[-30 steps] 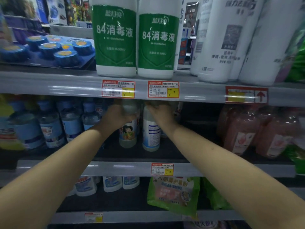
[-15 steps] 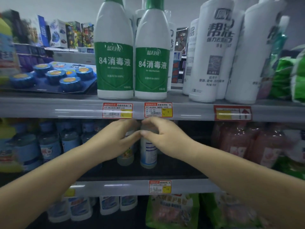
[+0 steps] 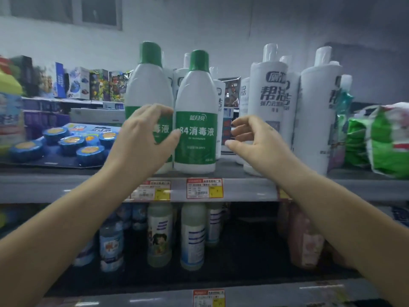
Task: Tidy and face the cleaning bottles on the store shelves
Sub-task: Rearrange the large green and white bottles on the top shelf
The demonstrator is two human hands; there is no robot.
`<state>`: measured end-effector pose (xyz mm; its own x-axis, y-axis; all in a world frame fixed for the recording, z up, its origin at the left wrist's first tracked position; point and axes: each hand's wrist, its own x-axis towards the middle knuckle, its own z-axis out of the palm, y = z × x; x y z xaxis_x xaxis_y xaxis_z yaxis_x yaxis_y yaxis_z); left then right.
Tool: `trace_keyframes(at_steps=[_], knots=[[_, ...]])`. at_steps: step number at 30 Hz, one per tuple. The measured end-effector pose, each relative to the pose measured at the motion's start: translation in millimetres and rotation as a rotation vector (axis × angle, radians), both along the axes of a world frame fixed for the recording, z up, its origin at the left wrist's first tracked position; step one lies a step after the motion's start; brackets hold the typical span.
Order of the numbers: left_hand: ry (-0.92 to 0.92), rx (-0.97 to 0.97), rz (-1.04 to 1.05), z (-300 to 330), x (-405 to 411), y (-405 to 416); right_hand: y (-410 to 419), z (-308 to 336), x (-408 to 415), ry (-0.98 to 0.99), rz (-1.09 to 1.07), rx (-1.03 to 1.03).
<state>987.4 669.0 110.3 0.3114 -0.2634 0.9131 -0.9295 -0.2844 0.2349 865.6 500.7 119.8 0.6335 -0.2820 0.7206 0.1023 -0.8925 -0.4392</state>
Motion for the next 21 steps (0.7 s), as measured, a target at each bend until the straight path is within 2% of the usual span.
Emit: trace_keyframes(at_steps=[3, 7, 10, 16, 21], knots=[[0.036, -0.042, 0.118, 9.4, 21.0, -0.4, -6.8, 9.5, 11.8, 0.013, -0.037, 0.004], [0.269, -0.057, 0.172, 12.0, 42.9, -5.1, -9.5, 18.7, 33.6, 0.038, -0.052, 0.012], [0.456, -0.121, 0.068, 12.7, 55.3, -11.6, -7.8, 24.3, 46.1, 0.05, -0.04, 0.034], [0.649, -0.261, -0.15, 12.3, 73.2, -9.8, -4.7, 25.1, 56.8, 0.018, -0.042, -0.023], [0.769, -0.262, -0.308, 13.0, 78.9, -7.0, -2.4, 29.2, 59.3, 0.002, -0.035, -0.034]])
